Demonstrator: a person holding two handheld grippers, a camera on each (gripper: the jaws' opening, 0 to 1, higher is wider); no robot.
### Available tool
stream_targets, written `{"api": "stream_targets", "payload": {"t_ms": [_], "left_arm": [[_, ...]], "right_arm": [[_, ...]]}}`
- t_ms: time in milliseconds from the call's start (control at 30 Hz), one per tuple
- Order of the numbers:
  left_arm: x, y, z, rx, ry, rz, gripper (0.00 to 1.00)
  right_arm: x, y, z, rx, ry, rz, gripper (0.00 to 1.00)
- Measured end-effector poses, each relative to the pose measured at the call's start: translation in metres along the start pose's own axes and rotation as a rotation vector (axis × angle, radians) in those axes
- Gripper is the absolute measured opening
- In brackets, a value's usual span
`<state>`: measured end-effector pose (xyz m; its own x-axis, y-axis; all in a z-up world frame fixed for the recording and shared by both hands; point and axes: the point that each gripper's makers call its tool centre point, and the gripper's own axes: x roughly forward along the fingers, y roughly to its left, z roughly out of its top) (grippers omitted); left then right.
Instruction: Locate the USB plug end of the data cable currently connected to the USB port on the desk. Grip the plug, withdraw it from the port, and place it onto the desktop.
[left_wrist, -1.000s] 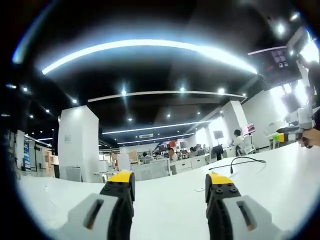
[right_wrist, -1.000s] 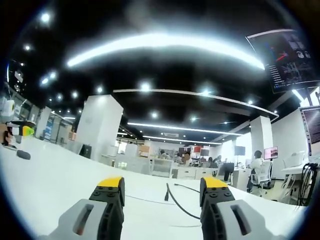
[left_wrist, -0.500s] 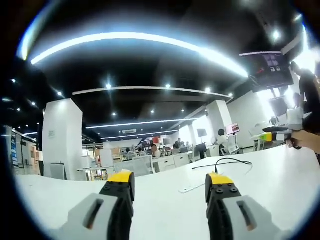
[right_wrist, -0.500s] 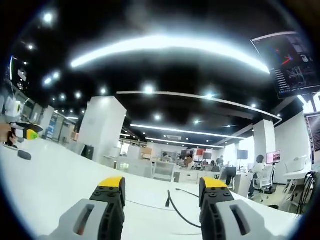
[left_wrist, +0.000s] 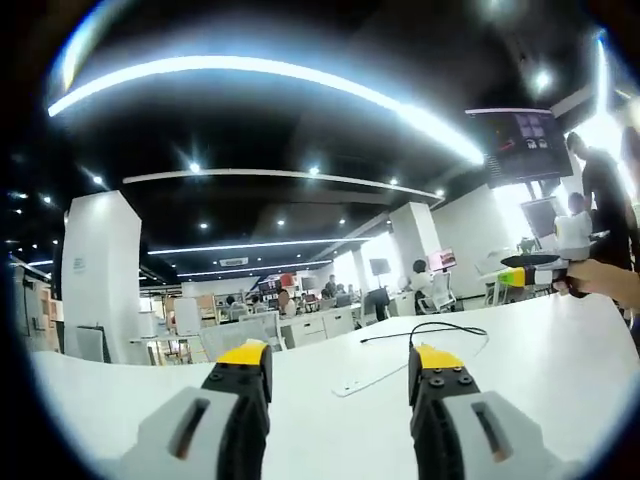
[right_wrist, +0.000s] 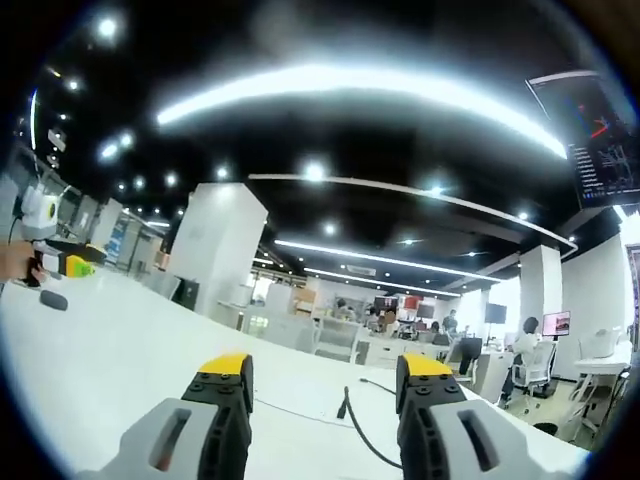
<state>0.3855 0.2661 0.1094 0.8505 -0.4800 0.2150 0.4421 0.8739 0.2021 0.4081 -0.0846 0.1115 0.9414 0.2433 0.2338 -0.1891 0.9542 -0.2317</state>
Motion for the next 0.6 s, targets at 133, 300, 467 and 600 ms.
{"api": "stream_targets", "payload": {"t_ms": [133,300,467,600], "left_arm": [[0.018,-0.010,-0.002,0.007,0.004,-0.047,0.55],[0.030,-0.018,-0.005,-0.002,0.008,-0.081,0.55],[0.041,-0.022,-0.010,0.000,0.010,-0.100,0.56],[0.052,-0.023,-0.015,-0.014,0.019,-0.115,0.56]], "right_arm": [[0.014,0.006,-0.006,-0.003,0.034,0.033,0.58],[0.024,0.009,-0.014,-0.001,0.059,0.049,0.58],[0.032,0.011,-0.020,-0.006,0.080,0.063,0.57],[0.039,0.010,-0.025,-0.011,0.093,0.068,0.57]]}}
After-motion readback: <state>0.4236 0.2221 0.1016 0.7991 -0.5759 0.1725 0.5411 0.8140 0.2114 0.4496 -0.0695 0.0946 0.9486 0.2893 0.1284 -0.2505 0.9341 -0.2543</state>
